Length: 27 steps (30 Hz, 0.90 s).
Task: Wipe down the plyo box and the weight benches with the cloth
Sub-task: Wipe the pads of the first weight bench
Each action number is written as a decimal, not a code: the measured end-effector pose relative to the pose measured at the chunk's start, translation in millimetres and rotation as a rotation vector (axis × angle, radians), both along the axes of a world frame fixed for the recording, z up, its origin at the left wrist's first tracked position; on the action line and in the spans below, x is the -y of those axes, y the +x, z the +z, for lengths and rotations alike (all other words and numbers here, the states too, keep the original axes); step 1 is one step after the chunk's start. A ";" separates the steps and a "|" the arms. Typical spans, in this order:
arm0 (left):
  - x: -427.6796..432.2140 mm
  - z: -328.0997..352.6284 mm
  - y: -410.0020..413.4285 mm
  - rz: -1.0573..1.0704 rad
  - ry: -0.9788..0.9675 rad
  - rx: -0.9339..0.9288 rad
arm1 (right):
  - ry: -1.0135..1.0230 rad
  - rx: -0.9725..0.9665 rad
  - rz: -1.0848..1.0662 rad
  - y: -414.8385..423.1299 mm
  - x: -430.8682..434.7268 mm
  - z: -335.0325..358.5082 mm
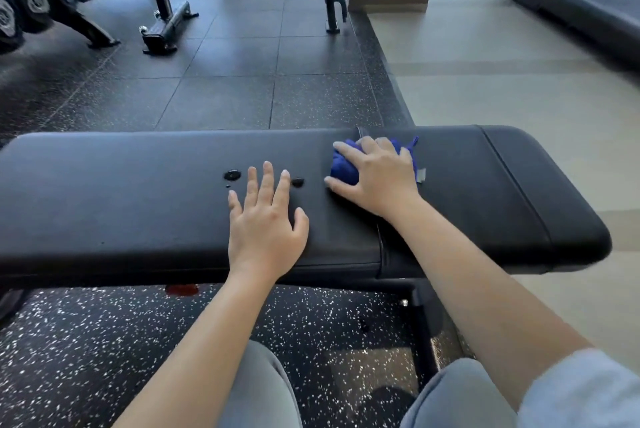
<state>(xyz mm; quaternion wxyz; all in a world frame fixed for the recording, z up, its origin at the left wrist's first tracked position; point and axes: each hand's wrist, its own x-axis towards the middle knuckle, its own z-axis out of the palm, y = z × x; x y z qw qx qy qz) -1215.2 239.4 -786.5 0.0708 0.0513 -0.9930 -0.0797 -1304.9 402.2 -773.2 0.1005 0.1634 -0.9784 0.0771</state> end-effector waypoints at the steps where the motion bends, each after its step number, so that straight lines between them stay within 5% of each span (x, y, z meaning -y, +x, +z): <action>1: -0.4 0.1 0.8 -0.004 0.011 0.005 | -0.029 -0.057 0.032 23.8 -3.8 -3.6; 8: 7.2 -4.0 12.6 -0.081 0.057 -0.063 | -0.075 -0.259 0.058 100.9 -9.8 -17.2; 21: 45.2 2.7 -1.0 0.038 0.048 0.013 | 0.069 0.044 0.111 -58.1 71.6 6.3; 27: 46.3 5.7 1.2 0.029 0.168 -0.048 | -0.095 -0.159 0.242 30.7 49.3 -9.5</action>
